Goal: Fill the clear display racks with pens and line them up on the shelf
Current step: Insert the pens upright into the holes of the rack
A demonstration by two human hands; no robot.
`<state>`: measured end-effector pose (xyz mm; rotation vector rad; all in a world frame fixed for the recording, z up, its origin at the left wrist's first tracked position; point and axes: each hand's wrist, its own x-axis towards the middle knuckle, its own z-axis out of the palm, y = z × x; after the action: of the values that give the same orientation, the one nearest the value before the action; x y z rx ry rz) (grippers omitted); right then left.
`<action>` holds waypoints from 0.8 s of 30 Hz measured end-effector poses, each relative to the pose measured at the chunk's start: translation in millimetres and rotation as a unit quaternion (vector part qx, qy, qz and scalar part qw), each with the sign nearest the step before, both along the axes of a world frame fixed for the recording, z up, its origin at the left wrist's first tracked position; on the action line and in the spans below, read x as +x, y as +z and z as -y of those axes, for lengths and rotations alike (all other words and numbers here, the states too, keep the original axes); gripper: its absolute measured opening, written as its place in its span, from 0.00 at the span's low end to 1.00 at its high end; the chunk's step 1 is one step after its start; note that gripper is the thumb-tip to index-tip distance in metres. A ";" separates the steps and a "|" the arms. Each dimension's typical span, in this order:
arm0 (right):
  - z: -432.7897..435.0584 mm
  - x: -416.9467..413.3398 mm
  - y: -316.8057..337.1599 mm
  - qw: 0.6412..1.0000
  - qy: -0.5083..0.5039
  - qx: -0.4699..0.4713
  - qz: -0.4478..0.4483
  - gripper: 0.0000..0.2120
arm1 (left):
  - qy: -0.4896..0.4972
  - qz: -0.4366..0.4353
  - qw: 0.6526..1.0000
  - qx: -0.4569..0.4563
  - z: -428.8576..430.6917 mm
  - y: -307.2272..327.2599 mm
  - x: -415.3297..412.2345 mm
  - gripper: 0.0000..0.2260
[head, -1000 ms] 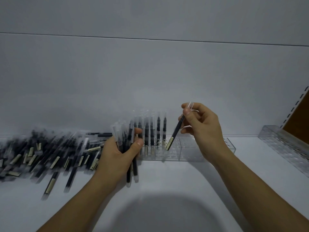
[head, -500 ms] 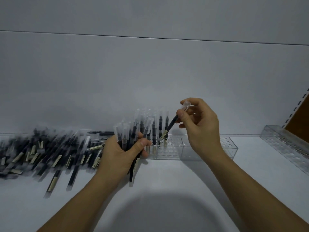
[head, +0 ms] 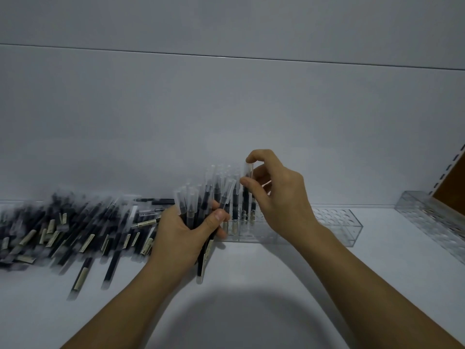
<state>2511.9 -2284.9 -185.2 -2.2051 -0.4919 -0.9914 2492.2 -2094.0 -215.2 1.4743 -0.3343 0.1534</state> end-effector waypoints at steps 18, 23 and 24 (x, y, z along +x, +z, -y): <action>1.3 -4.8 1.5 0.999 -0.006 -0.040 0.017 0.12 | -0.008 0.002 1.000 0.013 -0.1 -1.7 -1.4 0.03; 3.1 -5.2 -1.0 1.000 -0.019 -0.022 0.008 0.13 | -0.012 0.003 1.000 0.012 0.7 -1.0 -2.1 0.04; 3.3 -5.8 -2.1 0.999 -0.027 -0.023 0.006 0.13 | -0.012 0.003 1.000 0.008 0.9 -0.7 -2.4 0.04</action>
<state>2506.1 -2288.2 -187.2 -2.2658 -0.4661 -1.0315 2489.8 -2094.9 -215.9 1.4850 -0.3593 0.1353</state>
